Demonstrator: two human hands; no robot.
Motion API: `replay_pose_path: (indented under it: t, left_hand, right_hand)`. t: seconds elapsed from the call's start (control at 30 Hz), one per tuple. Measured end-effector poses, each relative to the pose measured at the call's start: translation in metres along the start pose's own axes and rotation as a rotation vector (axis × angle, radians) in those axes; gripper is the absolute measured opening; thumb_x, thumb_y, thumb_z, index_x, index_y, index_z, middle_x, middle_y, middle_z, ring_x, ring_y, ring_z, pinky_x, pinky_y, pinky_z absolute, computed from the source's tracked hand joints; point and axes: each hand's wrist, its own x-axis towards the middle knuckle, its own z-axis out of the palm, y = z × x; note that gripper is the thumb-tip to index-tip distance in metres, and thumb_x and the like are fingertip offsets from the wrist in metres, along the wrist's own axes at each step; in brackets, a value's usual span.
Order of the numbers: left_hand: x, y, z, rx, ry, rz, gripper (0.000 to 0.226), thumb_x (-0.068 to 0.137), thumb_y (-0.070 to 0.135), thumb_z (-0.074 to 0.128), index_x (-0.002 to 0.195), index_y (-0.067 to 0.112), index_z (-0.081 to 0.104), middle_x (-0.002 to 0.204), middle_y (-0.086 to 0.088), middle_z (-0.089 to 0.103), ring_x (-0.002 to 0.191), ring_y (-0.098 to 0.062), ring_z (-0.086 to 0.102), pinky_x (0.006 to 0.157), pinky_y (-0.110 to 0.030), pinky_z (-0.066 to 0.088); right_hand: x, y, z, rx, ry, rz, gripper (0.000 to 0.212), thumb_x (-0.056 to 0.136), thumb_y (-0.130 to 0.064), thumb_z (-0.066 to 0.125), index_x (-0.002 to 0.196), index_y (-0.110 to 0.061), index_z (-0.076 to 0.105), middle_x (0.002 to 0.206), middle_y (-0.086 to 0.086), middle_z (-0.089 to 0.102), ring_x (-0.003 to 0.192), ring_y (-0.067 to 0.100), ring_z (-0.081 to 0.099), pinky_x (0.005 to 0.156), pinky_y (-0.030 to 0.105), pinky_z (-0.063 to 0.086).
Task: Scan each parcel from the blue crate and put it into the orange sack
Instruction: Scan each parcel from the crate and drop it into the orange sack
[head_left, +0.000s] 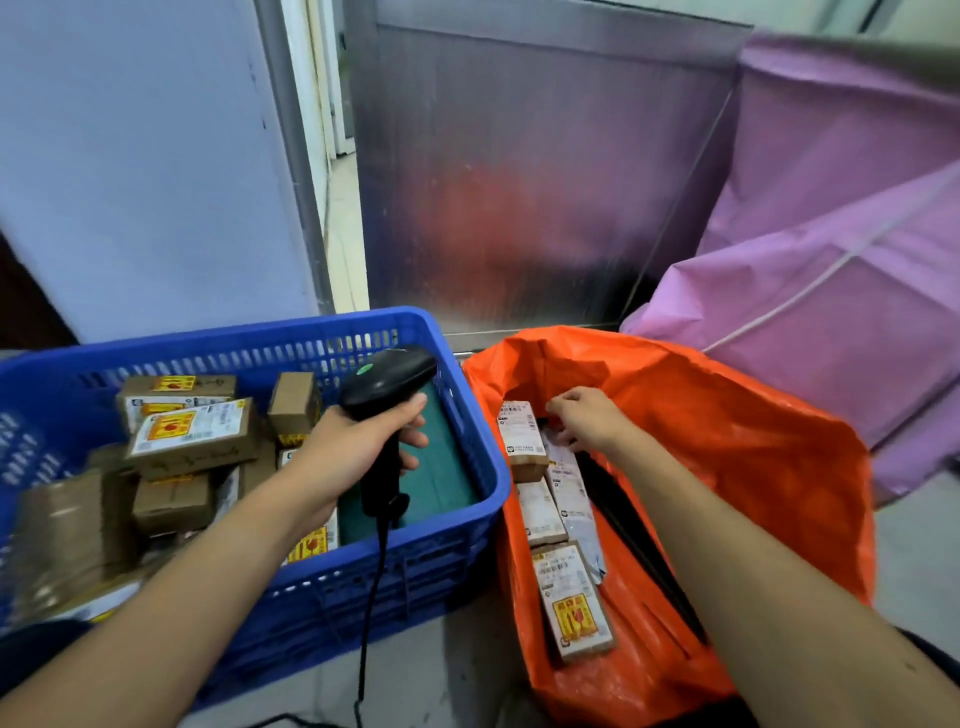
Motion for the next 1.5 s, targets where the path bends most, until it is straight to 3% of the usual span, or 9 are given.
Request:
replay_pose_path:
  t: [0.1,0.23,0.33,0.47,0.63,0.87,1.07,1.37,1.5]
  left_hand:
    - [-0.012,0.019,-0.022,-0.09,0.075,0.052,0.02,0.093,0.024,0.076,0.1,0.005,0.074,0.083,-0.014,0.076,0.064,-0.022,0.066,0.071,-0.036,0.058]
    - [-0.025,0.04,-0.068,-0.213,0.245,0.093,0.009,0.096,0.016,0.072,0.097,0.006,0.072,0.07,-0.004,0.075,0.051,-0.012,0.065,0.053,-0.023,0.058]
    - [-0.036,0.045,-0.092,-0.29,0.317,0.096,0.008,0.097,0.013,0.07,0.091,0.008,0.071,0.065,0.001,0.074,0.048,-0.009,0.064,0.05,-0.021,0.056]
    - [-0.053,0.04,-0.116,-0.282,0.357,0.117,0.007,0.096,0.013,0.071,0.09,0.008,0.071,0.071,-0.003,0.073,0.055,-0.013,0.064,0.057,-0.026,0.055]
    - [-0.072,0.036,-0.132,-0.243,0.4,0.12,0.006,0.095,0.012,0.073,0.094,0.007,0.072,0.069,-0.003,0.074,0.052,-0.013,0.064,0.06,-0.026,0.057]
    - [-0.092,0.033,-0.166,-0.275,0.477,0.104,0.009,0.096,0.012,0.07,0.099,0.003,0.07,0.072,-0.004,0.07,0.055,-0.015,0.061,0.056,-0.026,0.056]
    - [-0.112,0.031,-0.181,-0.219,0.513,0.108,0.009,0.096,0.012,0.07,0.087,0.009,0.071,0.069,-0.002,0.071,0.05,-0.012,0.061,0.057,-0.025,0.057]
    - [-0.142,0.029,-0.223,-0.22,0.559,0.078,0.007,0.097,0.013,0.068,0.091,0.009,0.069,0.072,-0.002,0.071,0.052,-0.012,0.062,0.057,-0.025,0.059]
    - [-0.148,0.028,-0.239,-0.177,0.496,0.04,0.009,0.098,0.017,0.069,0.095,0.009,0.071,0.076,-0.004,0.073,0.055,-0.012,0.062,0.061,-0.026,0.059]
  right_hand:
    - [-0.029,-0.036,-0.019,-0.17,-0.022,-0.114,0.013,0.099,-0.024,0.056,0.093,-0.017,0.066,0.089,0.011,0.072,0.08,0.03,0.073,0.071,0.04,0.06]
    - [-0.062,-0.074,-0.039,-0.299,0.003,-0.236,0.015,0.096,-0.023,0.056,0.089,-0.016,0.067,0.074,0.011,0.071,0.07,0.029,0.073,0.068,0.044,0.061]
    - [-0.082,-0.1,-0.042,-0.336,0.053,-0.321,0.018,0.095,-0.023,0.058,0.095,-0.011,0.071,0.067,0.001,0.07,0.062,0.017,0.071,0.075,0.037,0.058]
    - [-0.104,-0.117,-0.026,-0.392,0.083,-0.459,0.017,0.096,-0.025,0.058,0.103,-0.016,0.072,0.095,0.003,0.074,0.086,0.025,0.073,0.089,0.037,0.055]
    - [-0.112,-0.1,0.016,-0.474,0.048,-0.503,0.017,0.093,-0.027,0.054,0.088,-0.021,0.069,0.088,-0.002,0.074,0.083,0.023,0.07,0.079,0.043,0.057]
    - [-0.131,-0.154,0.06,-0.58,-0.03,-0.711,0.025,0.099,-0.033,0.054,0.109,-0.016,0.07,0.109,0.003,0.074,0.101,0.027,0.066,0.089,0.042,0.053]
    - [-0.13,-0.186,0.1,-0.5,-0.11,-0.754,0.015,0.099,-0.035,0.054,0.097,-0.024,0.065,0.097,-0.001,0.073,0.09,0.023,0.066,0.086,0.043,0.055]
    - [-0.122,-0.211,0.175,-0.541,-0.232,-0.746,0.018,0.099,-0.035,0.055,0.096,-0.022,0.067,0.097,0.003,0.071,0.093,0.026,0.065,0.083,0.041,0.055]
    - [-0.122,-0.212,0.216,-0.538,-0.434,-0.688,0.032,0.104,-0.045,0.051,0.107,-0.016,0.066,0.094,0.005,0.069,0.084,0.023,0.07,0.075,0.037,0.054]
